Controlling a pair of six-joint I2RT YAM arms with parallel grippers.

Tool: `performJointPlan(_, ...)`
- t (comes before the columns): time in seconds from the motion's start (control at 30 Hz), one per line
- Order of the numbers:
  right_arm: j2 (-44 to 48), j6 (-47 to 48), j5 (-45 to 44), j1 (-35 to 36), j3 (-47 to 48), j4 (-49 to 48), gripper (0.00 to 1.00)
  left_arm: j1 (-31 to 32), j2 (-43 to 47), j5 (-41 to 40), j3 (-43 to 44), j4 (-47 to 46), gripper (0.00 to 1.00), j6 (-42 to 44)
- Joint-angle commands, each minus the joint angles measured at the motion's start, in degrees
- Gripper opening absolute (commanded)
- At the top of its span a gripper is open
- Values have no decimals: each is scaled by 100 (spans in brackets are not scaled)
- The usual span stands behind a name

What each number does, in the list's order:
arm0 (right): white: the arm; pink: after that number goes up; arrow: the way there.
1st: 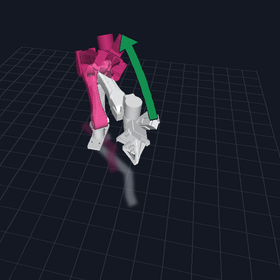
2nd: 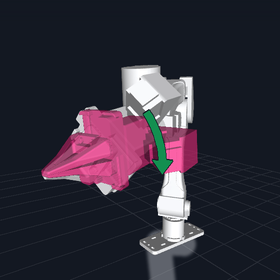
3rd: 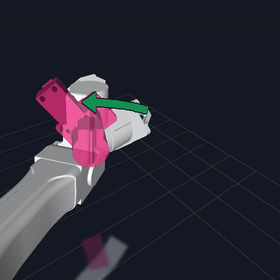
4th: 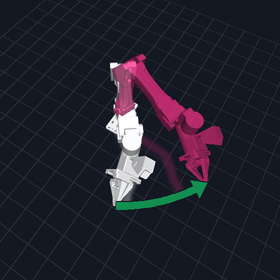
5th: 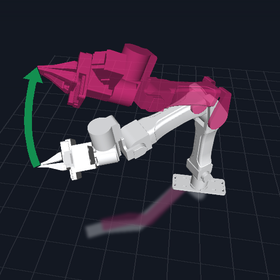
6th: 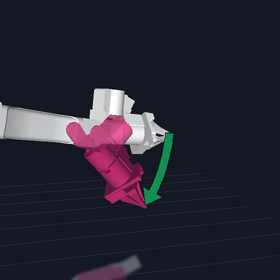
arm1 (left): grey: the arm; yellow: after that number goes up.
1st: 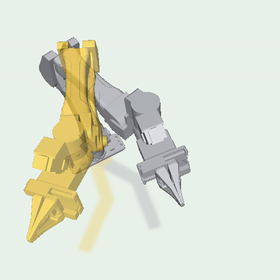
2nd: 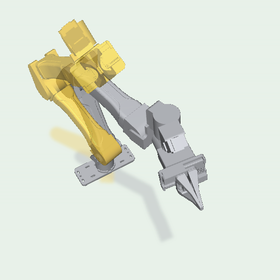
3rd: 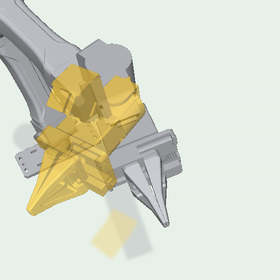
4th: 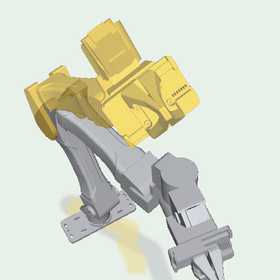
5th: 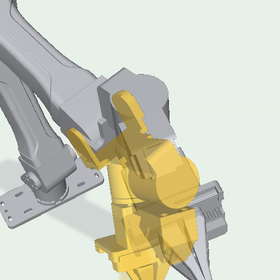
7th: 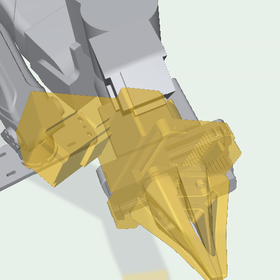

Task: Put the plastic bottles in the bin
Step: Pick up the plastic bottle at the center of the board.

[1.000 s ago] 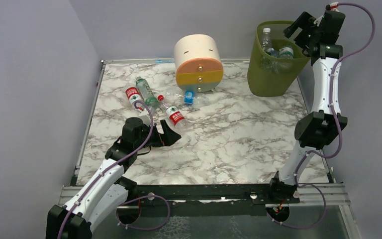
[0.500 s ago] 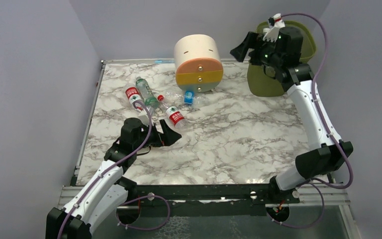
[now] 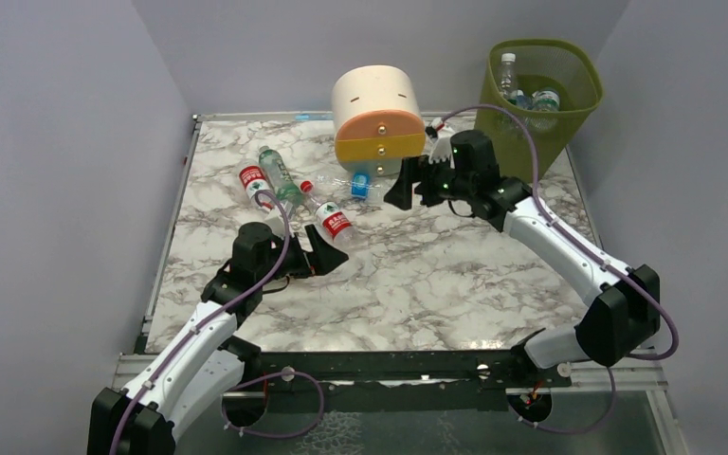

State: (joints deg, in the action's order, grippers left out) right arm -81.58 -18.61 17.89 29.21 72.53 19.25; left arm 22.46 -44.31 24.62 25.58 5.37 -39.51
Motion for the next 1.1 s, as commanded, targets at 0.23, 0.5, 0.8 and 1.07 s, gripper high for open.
performJointPlan(0.23, -601, 290, -671, 181, -773, -1163, 97, -33, 140, -595, 148, -310, 99, -229)
performJointPlan(0.5, -1566, 218, 106, 320, -654, -1824, 86, -31, 745, -959, 254, 339, 99, -287)
performJointPlan(0.8, -2606, 365, 20, 969, -36, -1974, 89, -35, 1580, -889, 184, 840, 99, -417)
performJointPlan(1.07, -3247, 473, -227, 1271, 434, -1811, 89, -34, 2022, -914, 131, 1051, 99, -546)
